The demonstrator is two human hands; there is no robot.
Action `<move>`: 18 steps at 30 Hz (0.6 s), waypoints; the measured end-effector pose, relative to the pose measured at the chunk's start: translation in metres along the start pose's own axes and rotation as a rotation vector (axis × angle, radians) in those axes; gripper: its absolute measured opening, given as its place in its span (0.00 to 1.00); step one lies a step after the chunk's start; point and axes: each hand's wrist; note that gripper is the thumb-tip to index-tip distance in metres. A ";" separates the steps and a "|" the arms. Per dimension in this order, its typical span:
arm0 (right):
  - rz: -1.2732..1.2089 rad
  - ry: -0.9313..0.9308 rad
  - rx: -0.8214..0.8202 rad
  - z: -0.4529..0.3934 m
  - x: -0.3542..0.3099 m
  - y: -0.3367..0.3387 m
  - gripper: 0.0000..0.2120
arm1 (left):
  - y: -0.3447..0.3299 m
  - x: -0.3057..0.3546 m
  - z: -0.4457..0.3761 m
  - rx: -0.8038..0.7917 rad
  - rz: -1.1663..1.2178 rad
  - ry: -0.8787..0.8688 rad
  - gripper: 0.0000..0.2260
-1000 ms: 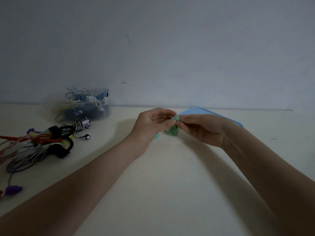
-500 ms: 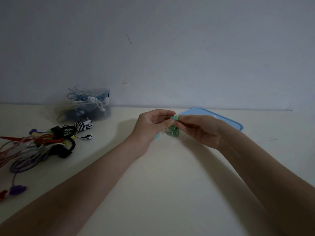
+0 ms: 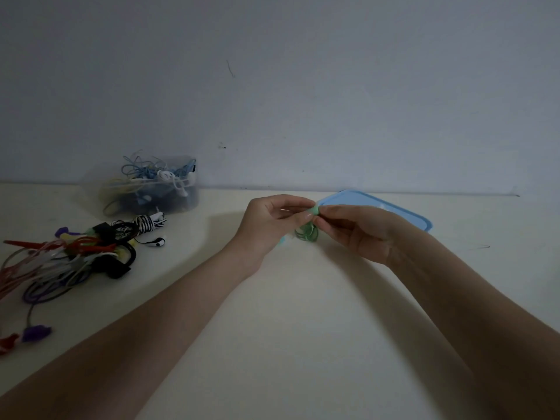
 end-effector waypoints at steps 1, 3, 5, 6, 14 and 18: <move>-0.015 0.012 0.012 -0.002 0.001 -0.001 0.05 | 0.000 0.000 -0.001 0.011 -0.014 -0.001 0.07; -0.025 0.044 0.026 -0.004 0.005 -0.003 0.05 | 0.000 -0.002 -0.002 0.029 -0.058 0.001 0.07; -0.002 0.087 0.032 -0.005 0.007 -0.002 0.05 | 0.001 -0.002 -0.002 0.026 -0.076 0.005 0.09; 0.012 0.105 0.036 -0.005 0.008 -0.001 0.05 | 0.001 -0.003 -0.003 0.019 -0.077 0.006 0.10; 0.022 0.106 0.032 -0.005 0.009 0.001 0.04 | 0.001 -0.002 -0.003 0.013 -0.118 -0.058 0.12; -0.004 0.078 0.041 -0.006 0.009 -0.001 0.04 | 0.002 -0.003 -0.002 0.004 -0.150 -0.093 0.13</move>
Point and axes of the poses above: each hand's wrist, its own z-axis away from the middle knuckle, its own y-axis out of the back of the hand, x = y × z, and after that the axes turned 11 degrees about z, right-handed
